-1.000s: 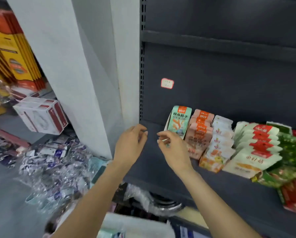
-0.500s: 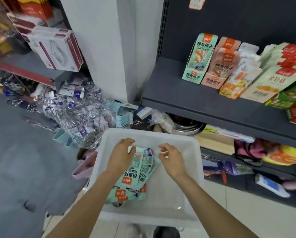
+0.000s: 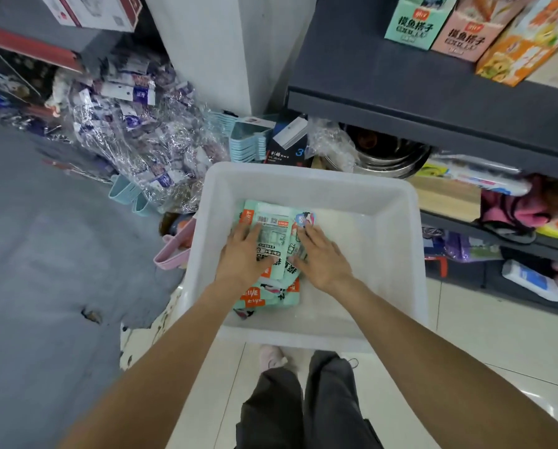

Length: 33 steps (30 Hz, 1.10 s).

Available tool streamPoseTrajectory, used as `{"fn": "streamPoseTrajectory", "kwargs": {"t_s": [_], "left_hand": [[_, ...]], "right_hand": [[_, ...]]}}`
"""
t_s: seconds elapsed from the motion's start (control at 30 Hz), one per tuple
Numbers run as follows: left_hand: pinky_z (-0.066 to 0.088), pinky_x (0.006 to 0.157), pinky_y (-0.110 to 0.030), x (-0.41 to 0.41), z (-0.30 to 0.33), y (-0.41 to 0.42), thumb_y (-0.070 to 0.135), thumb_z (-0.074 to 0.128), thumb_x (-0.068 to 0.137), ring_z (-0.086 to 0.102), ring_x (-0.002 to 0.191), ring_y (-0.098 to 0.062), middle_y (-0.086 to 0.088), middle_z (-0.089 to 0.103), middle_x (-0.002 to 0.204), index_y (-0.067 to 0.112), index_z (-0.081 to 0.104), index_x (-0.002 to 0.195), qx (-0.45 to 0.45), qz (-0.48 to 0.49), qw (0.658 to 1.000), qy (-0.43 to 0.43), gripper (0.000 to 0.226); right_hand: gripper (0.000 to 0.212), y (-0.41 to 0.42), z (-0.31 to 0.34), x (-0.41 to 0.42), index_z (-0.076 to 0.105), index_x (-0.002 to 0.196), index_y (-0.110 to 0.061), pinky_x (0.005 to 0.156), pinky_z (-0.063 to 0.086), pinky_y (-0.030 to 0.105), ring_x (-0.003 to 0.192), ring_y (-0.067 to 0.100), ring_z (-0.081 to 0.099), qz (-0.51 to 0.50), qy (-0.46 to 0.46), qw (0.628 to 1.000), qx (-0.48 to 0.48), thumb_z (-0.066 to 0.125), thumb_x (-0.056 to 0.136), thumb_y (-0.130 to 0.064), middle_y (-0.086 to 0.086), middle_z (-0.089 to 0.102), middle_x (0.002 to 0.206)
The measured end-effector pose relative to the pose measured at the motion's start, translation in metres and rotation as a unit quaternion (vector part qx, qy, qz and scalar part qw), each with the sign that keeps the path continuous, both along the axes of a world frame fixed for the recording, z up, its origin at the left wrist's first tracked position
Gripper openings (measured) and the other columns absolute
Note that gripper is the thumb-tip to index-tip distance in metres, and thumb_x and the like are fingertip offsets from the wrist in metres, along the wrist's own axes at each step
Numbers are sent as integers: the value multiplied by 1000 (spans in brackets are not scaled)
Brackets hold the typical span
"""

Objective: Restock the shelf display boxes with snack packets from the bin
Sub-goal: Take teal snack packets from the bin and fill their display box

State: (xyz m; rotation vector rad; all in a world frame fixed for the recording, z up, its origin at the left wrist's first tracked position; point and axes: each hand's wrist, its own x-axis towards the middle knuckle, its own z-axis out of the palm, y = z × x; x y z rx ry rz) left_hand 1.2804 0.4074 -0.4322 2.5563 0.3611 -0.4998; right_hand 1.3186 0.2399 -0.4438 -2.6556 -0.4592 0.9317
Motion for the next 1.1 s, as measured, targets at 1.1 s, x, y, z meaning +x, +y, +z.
{"fn": "streamPoseTrajectory", "kwargs": {"t_s": [1.1], "left_hand": [[17,111,-23,-3,19,15,20,82,69,22,140,-12,7,22,154,14,32,145,-153,-36,987,47,91]], "right_hand": [[82,-33,-8,21,32,145,-18,112,26,35,130,24,32,-127,-83,988,14,75,76,-32,7,33,140]]}}
